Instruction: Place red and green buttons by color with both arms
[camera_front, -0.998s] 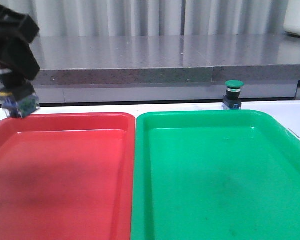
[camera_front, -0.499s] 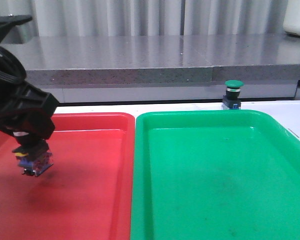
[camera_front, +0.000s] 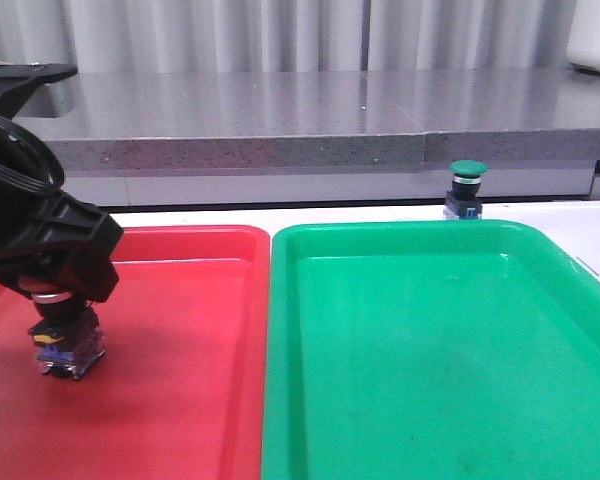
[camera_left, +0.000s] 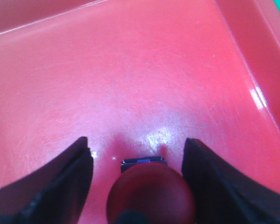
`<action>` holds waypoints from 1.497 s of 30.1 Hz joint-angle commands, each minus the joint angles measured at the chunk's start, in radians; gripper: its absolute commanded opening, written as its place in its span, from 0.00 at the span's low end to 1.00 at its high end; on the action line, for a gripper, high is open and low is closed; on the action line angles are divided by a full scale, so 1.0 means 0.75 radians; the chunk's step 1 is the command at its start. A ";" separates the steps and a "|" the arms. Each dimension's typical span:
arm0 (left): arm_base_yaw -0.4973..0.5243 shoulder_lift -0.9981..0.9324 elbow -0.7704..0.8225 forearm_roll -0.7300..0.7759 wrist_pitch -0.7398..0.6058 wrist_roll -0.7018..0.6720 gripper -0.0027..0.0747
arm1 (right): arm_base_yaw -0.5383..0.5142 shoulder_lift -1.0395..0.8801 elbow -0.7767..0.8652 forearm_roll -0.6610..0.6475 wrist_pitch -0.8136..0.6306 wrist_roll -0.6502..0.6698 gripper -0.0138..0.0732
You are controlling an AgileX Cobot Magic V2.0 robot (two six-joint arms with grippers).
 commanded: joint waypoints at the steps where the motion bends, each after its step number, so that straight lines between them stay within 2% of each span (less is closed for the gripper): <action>1: -0.012 -0.046 -0.039 -0.008 -0.070 -0.004 0.64 | -0.006 0.011 -0.034 -0.011 -0.089 -0.014 0.74; 7: -0.012 -0.203 -0.039 -0.008 0.023 -0.004 0.63 | -0.006 0.011 -0.034 -0.011 -0.089 -0.014 0.74; 19: -0.012 -0.918 -0.039 -0.008 0.355 -0.004 0.63 | -0.006 0.011 -0.034 -0.011 -0.089 -0.014 0.74; 26: -0.012 -1.215 -0.039 -0.008 0.563 -0.004 0.63 | -0.006 0.011 -0.034 -0.011 -0.089 -0.014 0.74; 31: -0.012 -1.301 -0.039 -0.008 0.566 -0.004 0.63 | -0.006 0.011 -0.034 -0.011 -0.089 -0.014 0.74; 45: -0.012 -1.298 -0.039 -0.008 0.566 -0.004 0.63 | -0.006 0.029 -0.036 0.005 -0.132 -0.014 0.74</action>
